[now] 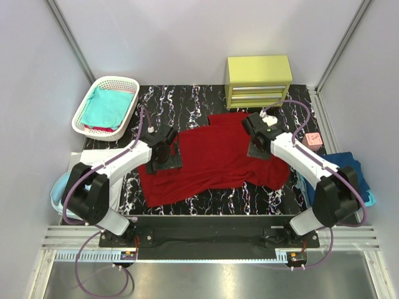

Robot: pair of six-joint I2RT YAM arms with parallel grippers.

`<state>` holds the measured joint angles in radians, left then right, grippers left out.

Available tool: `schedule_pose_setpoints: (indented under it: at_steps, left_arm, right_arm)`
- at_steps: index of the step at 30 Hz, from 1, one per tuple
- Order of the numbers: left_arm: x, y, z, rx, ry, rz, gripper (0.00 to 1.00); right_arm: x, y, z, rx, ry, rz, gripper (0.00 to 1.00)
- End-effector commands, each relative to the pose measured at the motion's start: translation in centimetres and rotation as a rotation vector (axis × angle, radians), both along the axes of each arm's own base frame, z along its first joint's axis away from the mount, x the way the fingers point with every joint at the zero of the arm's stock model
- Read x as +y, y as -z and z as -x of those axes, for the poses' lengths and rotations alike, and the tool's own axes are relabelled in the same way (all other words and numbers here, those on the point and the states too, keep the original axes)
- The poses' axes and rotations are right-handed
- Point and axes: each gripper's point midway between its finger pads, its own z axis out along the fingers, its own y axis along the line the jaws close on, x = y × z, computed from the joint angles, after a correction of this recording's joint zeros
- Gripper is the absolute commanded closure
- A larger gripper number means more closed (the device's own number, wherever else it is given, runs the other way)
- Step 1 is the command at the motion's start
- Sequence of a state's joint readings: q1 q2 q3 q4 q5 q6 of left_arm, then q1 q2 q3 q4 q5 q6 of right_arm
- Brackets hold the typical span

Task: Fold and stack the t-shirts
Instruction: Fold the flattened tshirt in 1/3 of the way

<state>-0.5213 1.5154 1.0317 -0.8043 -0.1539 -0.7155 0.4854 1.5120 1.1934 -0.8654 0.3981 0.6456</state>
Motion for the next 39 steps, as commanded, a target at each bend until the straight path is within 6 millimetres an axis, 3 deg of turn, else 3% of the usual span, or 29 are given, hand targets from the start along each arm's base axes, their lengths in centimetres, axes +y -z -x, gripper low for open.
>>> schedule_pose_setpoints:
  at_steps: [1, 8, 18, 22, 25, 27, 30, 33, 39]
  left_arm:
    - [-1.1, -1.3, -0.6, -0.055, 0.032, 0.056, 0.04]
    - [-0.6, -0.9, 0.0, -0.032, 0.039, 0.035, 0.07]
    - [-0.3, -2.9, 4.7, -0.072, 0.028, 0.11, 0.12]
    - [0.2, -1.7, 6.2, -0.057, 0.01, 0.095, 0.14]
    - [0.7, -0.4, 6.6, -0.026, -0.001, 0.06, 0.22]
    - [0.7, 0.4, 6.8, -0.009, -0.002, 0.051, 0.33]
    - [0.8, 1.5, 6.6, -0.004, 0.0, 0.023, 0.37]
    - [0.9, 1.9, 5.7, -0.01, -0.001, -0.011, 0.33]
    - [0.8, 0.9, 3.3, -0.064, 0.007, -0.064, 0.31]
  right_arm:
    - [-1.1, 1.0, 3.0, 0.028, 0.037, 0.025, 0.54]
    - [-2.7, 0.4, 4.2, 0.001, 0.056, 0.057, 0.53]
    - [-2.9, 0.1, 4.3, -0.001, 0.055, 0.068, 0.53]
    - [-3.0, 0.3, 4.2, 0.004, 0.051, 0.077, 0.52]
    - [-2.9, 0.3, 4.0, 0.002, 0.045, 0.08, 0.52]
    - [-3.0, 0.0, 3.9, -0.004, 0.043, 0.083, 0.52]
    - [-3.0, -0.1, 3.9, -0.009, 0.041, 0.087, 0.52]
    - [-3.2, -0.2, 4.0, -0.014, 0.039, 0.086, 0.52]
    - [-3.7, -0.1, 4.6, -0.016, 0.043, 0.099, 0.52]
